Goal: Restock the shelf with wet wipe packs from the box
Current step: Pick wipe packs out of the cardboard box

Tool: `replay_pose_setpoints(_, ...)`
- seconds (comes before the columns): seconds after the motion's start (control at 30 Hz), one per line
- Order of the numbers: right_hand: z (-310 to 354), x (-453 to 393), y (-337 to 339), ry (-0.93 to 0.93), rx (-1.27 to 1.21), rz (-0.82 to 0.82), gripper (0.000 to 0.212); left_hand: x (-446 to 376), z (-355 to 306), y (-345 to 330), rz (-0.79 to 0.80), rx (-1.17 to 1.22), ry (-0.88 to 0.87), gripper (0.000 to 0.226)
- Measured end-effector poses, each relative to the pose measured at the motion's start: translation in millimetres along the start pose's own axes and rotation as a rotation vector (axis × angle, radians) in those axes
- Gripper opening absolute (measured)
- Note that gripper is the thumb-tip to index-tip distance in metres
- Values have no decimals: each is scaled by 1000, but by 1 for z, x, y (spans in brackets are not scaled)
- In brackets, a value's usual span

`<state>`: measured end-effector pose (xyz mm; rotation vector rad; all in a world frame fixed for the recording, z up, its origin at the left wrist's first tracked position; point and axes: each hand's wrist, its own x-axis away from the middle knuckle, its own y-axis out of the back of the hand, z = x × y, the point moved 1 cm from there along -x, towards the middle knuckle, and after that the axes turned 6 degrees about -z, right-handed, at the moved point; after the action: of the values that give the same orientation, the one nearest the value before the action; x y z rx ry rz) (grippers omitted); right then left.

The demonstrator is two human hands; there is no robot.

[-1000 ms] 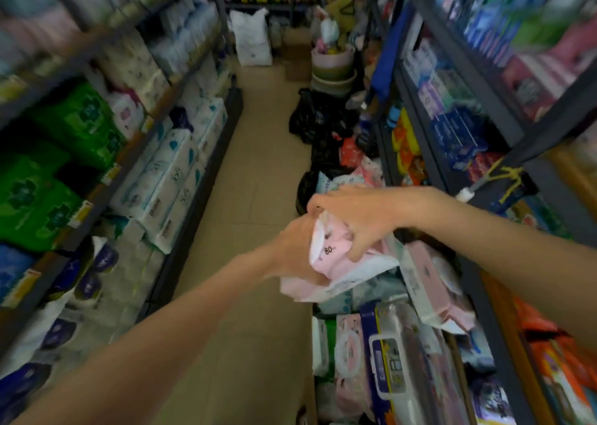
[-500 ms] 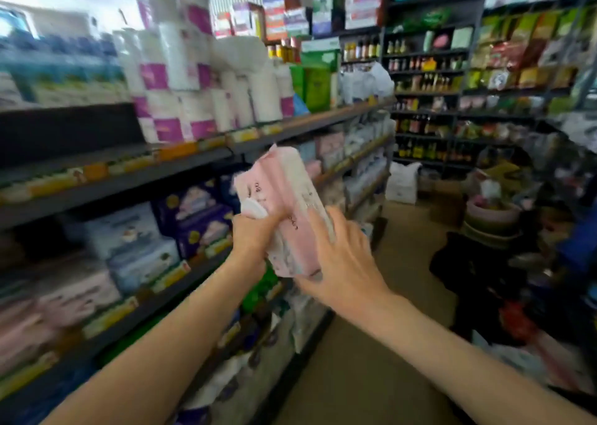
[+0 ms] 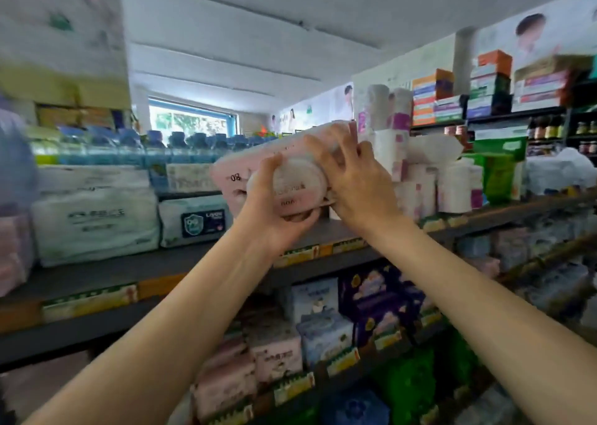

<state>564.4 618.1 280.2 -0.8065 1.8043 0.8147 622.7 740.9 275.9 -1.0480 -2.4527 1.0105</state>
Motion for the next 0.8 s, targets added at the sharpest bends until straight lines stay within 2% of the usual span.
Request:
replay_pose_setpoints(0.1,13,-38,-28,-49,-224,129,85,-3,-40,31,-18,-248,-85,64)
replay_pose_setpoints(0.2,18,-61,-51,-61,-373,112,86,-13,-77,65,-215,-526,-220,53)
replay_pose_setpoints(0.27,19,-70,-65,-73,-437,126,89,-24,-99,80,-319,-584,-325,54)
replay_pose_setpoints(0.37,23,-78,-90,-68,-512,158,91,-47,-118,86,-336,-628,-444,73)
replay_pose_setpoints(0.47,21,-83,-117,-32,-531,165,92,-68,-125,83,-317,-738,-424,68)
replay_pose_setpoints(0.53,15,-87,-134,24,-478,165,93,-83,-128,85,-424,-1011,-481,84)
replay_pose_setpoints(0.6,7,-94,-146,132,-374,123,91,-97,-133,80,-582,-1522,-726,110)
replay_pose_setpoints(0.63,5,-98,-148,200,-325,97,89,-104,-133,72,-570,-1770,-868,117)
replay_pose_setpoints(0.67,2,-103,-147,270,-294,60,88,-111,-130,61,-465,-1945,-920,121)
replay_pose_setpoints(0.7,0,-107,-146,354,-265,9,85,-119,-128,51,-304,-1986,-871,121)
replay_pose_setpoints(0.77,-4,-114,-144,531,-216,-125,78,-134,-126,35,-38,-1731,-649,112)
replay_pose_setpoints(0.8,-6,-117,-147,585,-207,-185,77,-141,-126,34,22,-1578,-610,103)
